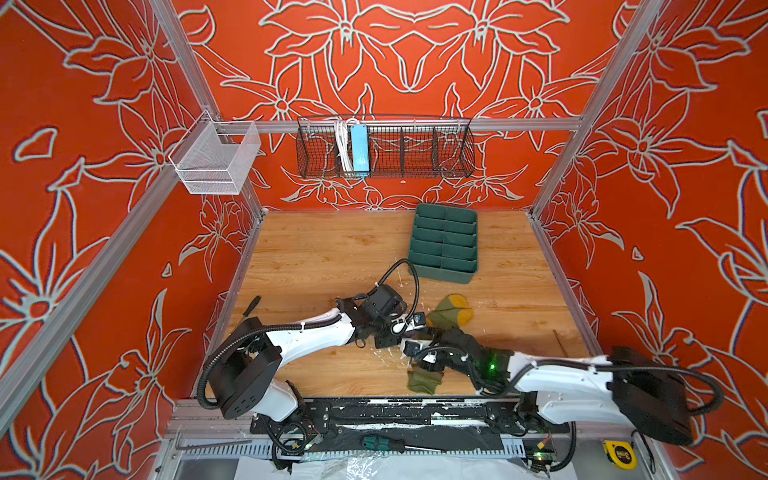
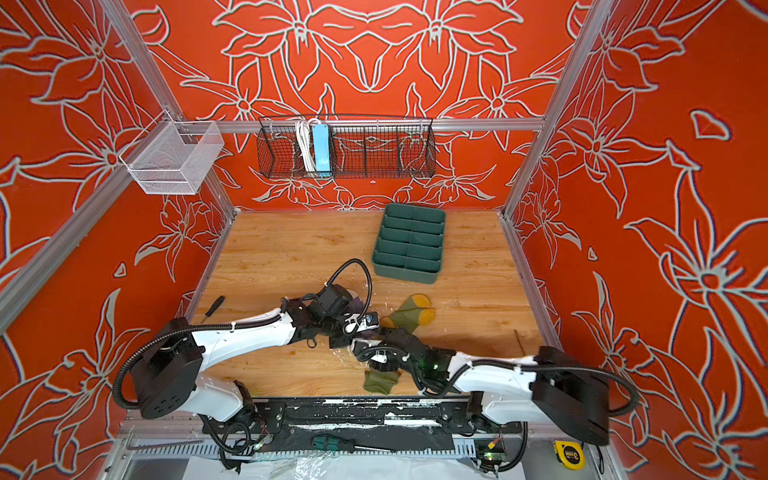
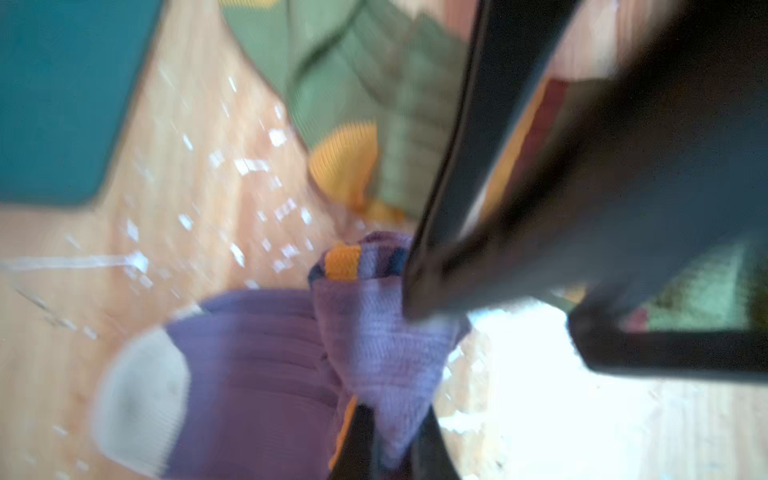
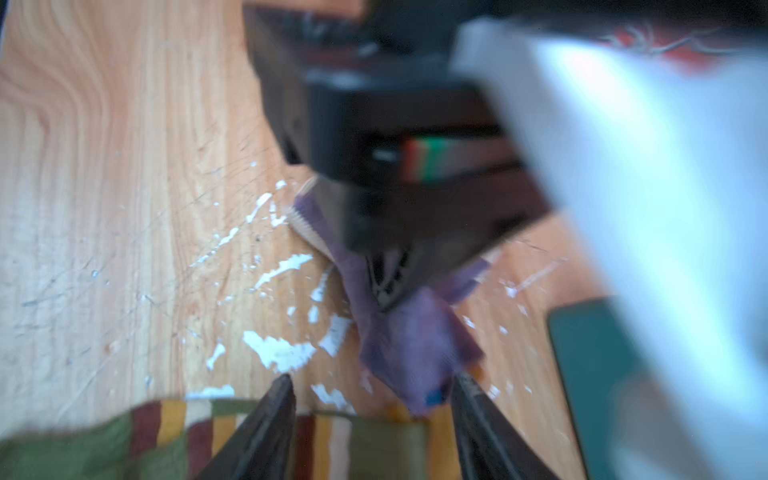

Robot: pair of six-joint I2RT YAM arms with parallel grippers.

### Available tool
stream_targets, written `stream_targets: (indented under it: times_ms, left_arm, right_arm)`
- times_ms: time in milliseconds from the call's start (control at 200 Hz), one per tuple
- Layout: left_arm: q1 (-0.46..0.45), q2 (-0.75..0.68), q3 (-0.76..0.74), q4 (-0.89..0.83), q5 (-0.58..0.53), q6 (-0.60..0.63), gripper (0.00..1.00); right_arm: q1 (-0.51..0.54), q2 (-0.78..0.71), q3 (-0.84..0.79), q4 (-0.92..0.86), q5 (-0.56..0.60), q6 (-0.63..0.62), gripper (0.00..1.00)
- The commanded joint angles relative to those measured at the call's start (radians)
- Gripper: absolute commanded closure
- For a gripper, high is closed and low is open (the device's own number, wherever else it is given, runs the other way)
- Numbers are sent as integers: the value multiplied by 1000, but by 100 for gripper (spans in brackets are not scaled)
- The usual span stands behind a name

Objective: Roll the socks

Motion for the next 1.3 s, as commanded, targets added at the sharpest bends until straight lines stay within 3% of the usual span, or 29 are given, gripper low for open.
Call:
stream_targets:
  times_ms: [0,80,165,285,525,570,601,616,721,861,951,1046,1131,1296]
  left_arm:
    - [-25,17,15,-79,128,181,100]
    - [-33,19,39,-131,167,215,100]
    - [-45,14,45,-168,174,240,100]
    - [-57,-11,34,-214,173,250,100]
    - [-58,-71,-50,-214,124,279,100]
    - [-58,-73,-58,-209,113,286,100]
    - [-58,-74,-64,-202,106,287,100]
    - [-57,-75,-67,-197,104,289,100]
    - [-54,-73,-89,-162,98,308,100]
    - [-53,-52,-74,-151,104,304,100]
    - [-54,-42,-64,-157,105,300,100]
    - [-54,-41,-64,-165,105,300,100]
    - [-50,-44,-70,-166,105,297,100]
    - [-1,-54,-74,-168,138,285,100]
  right_arm:
    - [-51,-174,-15,-19,138,141,38]
    - [-131,-308,-24,-58,165,248,39]
    - [-261,-429,-12,-125,175,447,39]
    - [-376,-485,15,-182,110,599,39]
    - [-443,-231,206,-363,-86,757,34]
    - [-453,-165,256,-400,-157,786,26]
    - [-458,-122,295,-429,-207,799,7]
    - [-459,-100,311,-442,-227,800,3]
    - [-461,26,392,-474,-315,817,2]
    - [-461,126,337,-305,-383,959,2]
    - [-461,219,324,-247,-458,994,16]
    - [-460,326,383,-302,-527,974,46]
    - [-461,395,433,-330,-564,957,62]
    - [-461,471,483,-339,-569,936,69]
